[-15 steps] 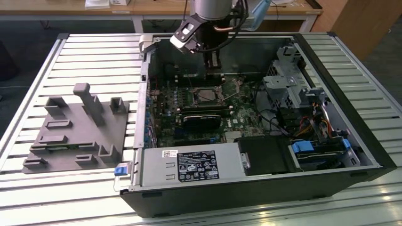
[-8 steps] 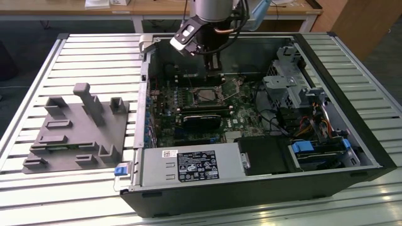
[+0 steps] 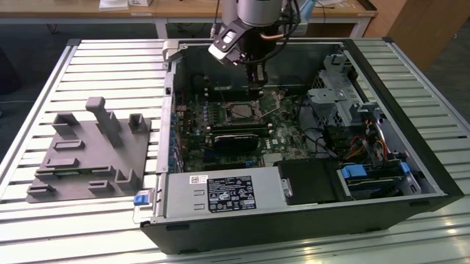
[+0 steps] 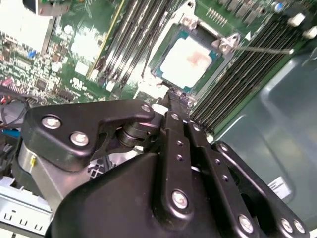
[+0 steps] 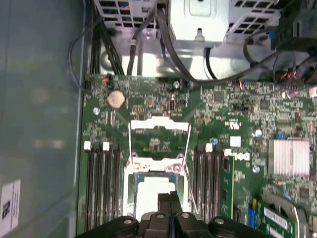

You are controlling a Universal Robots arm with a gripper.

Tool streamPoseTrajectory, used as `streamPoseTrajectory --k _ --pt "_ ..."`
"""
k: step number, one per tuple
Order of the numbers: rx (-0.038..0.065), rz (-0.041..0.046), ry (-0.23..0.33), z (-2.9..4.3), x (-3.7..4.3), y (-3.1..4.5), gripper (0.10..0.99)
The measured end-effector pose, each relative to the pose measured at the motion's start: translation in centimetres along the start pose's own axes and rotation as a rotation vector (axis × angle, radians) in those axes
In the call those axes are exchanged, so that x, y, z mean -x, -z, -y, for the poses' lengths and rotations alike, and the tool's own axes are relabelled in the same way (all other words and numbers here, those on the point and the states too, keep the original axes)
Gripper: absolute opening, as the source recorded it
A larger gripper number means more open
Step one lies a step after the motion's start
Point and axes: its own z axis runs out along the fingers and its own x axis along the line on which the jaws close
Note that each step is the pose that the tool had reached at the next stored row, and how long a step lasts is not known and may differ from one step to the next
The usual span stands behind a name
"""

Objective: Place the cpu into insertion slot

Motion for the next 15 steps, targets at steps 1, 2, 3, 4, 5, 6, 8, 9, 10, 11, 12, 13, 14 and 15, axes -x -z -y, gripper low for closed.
streamPoseTrajectory --k 1,2,3,4,5,6,8,9,10,11,12,13,14,15 --pt "0.000 0.0001 0.000 -0.22 0.00 -0.04 0.106" --pt "-0.001 -0.0005 0.000 -0.48 0.00 -0.09 0.106" --pt "-0.002 -0.0010 0.000 -0.68 0.01 -0.14 0.106" --pt "-0.002 -0.0010 0.000 -0.89 0.01 -0.20 0.106" --pt "-0.002 -0.0010 0.000 -1.06 0.01 -0.24 0.106" --pt "-0.002 -0.0010 0.000 -1.24 0.01 -0.28 0.106" --pt "-0.002 -0.0008 0.000 -1.57 0.01 -0.33 0.106" --pt "-0.002 -0.0010 0.000 -1.70 0.01 -0.35 0.106" --pt "-0.002 -0.0010 0.000 -1.83 0.01 -0.38 0.106" --pt "-0.002 -0.0011 0.000 -1.98 0.01 -0.41 0.106" --pt "-0.002 -0.0010 0.000 -2.13 0.02 -0.43 0.106" --pt "-0.002 -0.0010 0.000 -2.26 0.02 -0.45 0.106" --pt "-0.002 -0.0010 0.000 -2.41 0.02 -0.48 0.106" --pt "-0.002 -0.0011 0.000 -2.52 0.02 -0.50 0.106"
